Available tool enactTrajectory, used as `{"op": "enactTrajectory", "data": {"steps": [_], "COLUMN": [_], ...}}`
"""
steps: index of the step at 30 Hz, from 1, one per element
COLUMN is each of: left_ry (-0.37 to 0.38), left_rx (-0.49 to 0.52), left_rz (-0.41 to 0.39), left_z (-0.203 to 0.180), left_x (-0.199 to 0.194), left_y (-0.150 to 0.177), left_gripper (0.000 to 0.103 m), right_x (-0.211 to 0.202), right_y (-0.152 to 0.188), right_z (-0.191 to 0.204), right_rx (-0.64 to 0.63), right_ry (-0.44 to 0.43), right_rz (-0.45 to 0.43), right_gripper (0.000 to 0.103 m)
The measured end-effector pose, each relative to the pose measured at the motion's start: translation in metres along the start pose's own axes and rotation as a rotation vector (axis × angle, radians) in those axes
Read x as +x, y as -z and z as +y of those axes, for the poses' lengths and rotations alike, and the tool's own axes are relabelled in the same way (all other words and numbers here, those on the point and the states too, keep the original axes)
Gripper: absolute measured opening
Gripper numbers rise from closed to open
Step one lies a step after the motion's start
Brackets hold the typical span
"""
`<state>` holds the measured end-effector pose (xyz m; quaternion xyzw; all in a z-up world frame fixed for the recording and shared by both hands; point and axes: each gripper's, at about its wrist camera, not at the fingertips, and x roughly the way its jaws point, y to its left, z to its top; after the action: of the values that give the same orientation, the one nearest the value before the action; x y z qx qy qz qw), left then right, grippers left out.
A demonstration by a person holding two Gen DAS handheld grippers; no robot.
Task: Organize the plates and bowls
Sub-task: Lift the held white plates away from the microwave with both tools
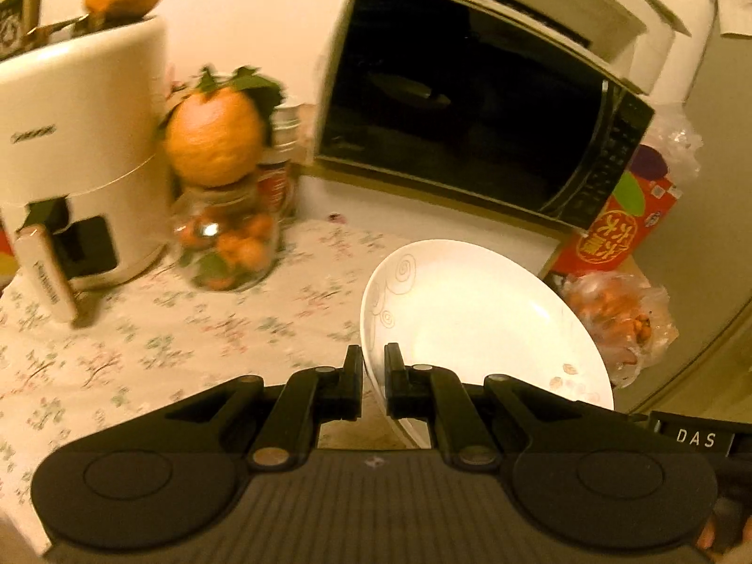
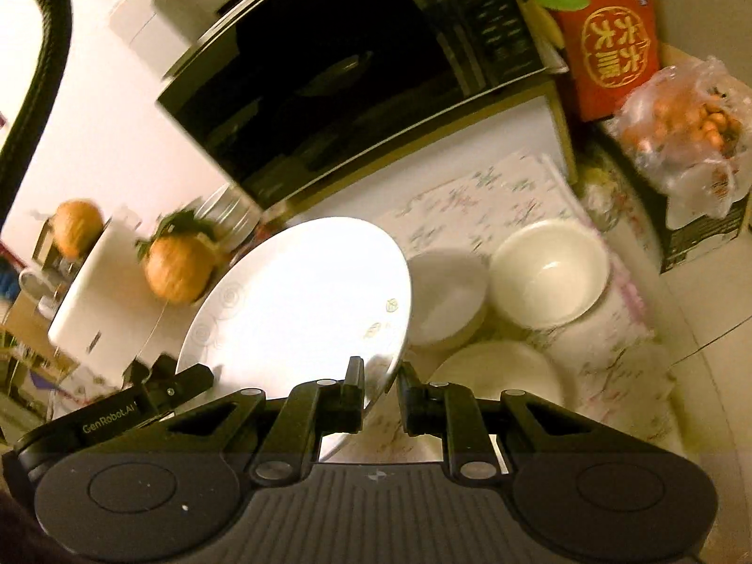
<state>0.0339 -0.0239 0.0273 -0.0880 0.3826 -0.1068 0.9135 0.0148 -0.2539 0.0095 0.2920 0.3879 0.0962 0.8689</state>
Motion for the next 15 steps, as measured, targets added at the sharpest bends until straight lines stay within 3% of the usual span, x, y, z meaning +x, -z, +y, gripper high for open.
{"op": "enactTrajectory", "data": {"steps": [7, 15], "left_ry": [-0.013, -0.066], "left_rx": [-0.052, -0.037], "left_rz": [0.039, 0.018], "left_z": [0.037, 0.062], "left_x": [0.011, 0.006], "left_y": [0.008, 0.013], "left_gripper": [0.007, 0.007], "right_x": [0.025, 0.052], "right_y": [0.015, 0.032], "right_z": [0.023, 0.043], "right_rx": [-0.065, -0.119], "right_ry": [-0.016, -0.026], "right_rz": [0.047, 0.118], "right_gripper": [0.015, 0.016]}}
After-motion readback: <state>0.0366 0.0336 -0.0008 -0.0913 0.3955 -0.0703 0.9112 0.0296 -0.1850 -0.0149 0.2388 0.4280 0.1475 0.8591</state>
